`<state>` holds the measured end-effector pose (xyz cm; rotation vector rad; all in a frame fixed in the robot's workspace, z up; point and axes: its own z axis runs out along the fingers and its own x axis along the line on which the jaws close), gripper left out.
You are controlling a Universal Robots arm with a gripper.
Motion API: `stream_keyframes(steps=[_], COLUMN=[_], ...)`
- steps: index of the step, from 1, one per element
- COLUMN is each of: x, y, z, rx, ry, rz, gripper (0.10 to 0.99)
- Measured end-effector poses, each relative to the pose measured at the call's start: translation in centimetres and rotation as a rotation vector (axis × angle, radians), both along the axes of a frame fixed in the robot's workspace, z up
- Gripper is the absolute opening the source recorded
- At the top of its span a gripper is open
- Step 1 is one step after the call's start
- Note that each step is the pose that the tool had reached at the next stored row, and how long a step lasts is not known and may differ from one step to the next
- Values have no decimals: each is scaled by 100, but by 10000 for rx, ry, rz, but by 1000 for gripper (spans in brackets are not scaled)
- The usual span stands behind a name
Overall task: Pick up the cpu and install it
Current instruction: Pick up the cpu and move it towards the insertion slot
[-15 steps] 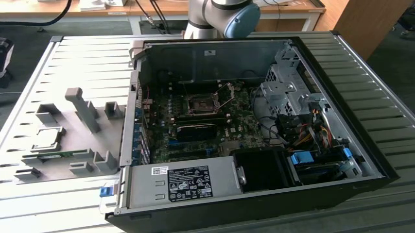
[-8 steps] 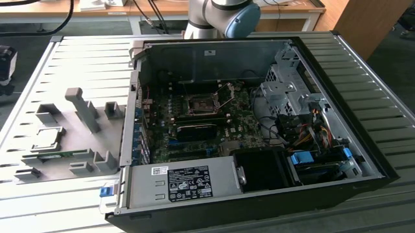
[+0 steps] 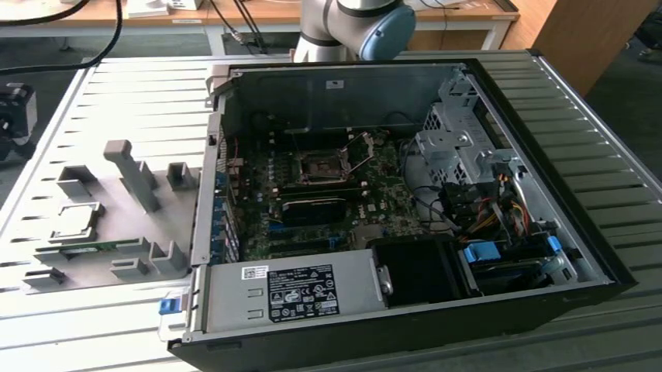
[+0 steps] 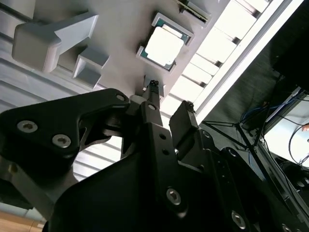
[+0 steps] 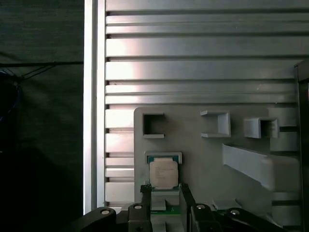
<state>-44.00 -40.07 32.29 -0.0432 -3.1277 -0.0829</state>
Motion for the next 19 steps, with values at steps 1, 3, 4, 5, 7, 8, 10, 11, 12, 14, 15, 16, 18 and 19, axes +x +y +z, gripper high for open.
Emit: stream_keyframes(steps=[1, 3, 4, 5, 7, 8, 10, 11, 12, 14, 15, 16, 18, 19], x=[0, 0, 0, 0, -2, -4, -3, -4, -4, -3, -1, 1, 5, 7], y=[-1, -3, -4, -8, -39, -65, -87, -90, -93, -95, -96, -97, -98, -99], z=[-19, -55, -75, -92, -126, -142, -180, -197, -216, -252, -270, -287, -327, -345], rx=[1, 2, 2, 2, 1, 1, 4, 3, 3, 5, 6, 9, 22, 28], ry=[0, -1, -1, 0, 3, 2, -3, -2, -2, 0, 3, 6, 13, 15], rz=[0, 32, 70, 108, 164, 162, 163, 163, 162, 162, 163, 162, 163, 163], gripper=[369, 369, 369, 384, 439, 439, 502, 502, 502, 514, 514, 569, 627, 686])
